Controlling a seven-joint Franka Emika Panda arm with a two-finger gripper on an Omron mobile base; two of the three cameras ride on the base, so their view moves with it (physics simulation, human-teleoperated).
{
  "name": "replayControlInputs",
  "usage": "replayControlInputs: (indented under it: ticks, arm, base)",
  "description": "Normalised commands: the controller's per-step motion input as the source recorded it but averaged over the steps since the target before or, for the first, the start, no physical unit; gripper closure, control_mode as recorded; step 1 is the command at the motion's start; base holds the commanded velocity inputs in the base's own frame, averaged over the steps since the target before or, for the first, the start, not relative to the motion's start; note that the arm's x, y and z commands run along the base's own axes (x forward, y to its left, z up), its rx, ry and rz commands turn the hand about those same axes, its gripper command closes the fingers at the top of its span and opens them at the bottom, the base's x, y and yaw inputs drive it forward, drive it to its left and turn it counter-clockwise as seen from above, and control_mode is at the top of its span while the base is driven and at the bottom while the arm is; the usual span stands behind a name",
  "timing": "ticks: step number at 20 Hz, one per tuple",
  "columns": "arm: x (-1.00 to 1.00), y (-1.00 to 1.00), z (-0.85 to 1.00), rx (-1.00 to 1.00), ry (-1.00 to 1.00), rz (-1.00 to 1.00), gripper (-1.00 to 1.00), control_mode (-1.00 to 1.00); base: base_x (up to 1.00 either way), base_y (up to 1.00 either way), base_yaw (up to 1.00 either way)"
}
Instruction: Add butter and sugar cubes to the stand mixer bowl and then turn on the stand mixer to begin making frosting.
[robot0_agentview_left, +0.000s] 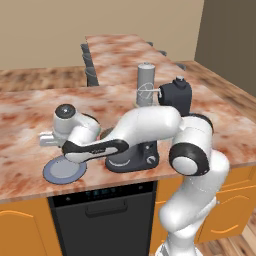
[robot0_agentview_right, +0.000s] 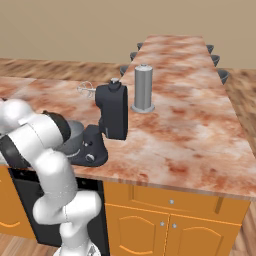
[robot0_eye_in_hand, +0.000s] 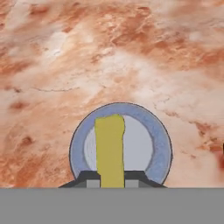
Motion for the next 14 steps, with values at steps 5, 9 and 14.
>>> replayControlInputs:
  ticks: [5, 9, 14]
  arm:
    - [0.0, -0.94, 1.0, 0.05, -0.11, -0.06, 1.0, -1.0]
    - [0.0, -0.91, 0.84, 0.03, -0.02, -0.05, 1.0, -1.0]
    - [0.0, -0.94, 0.26, 0.0, 0.0, -0.03, 1.0, -1.0]
  base:
    - [0.0, 0.0, 0.0]
    - [0.0, 0.0, 0.0]
    - [0.0, 0.0, 0.0]
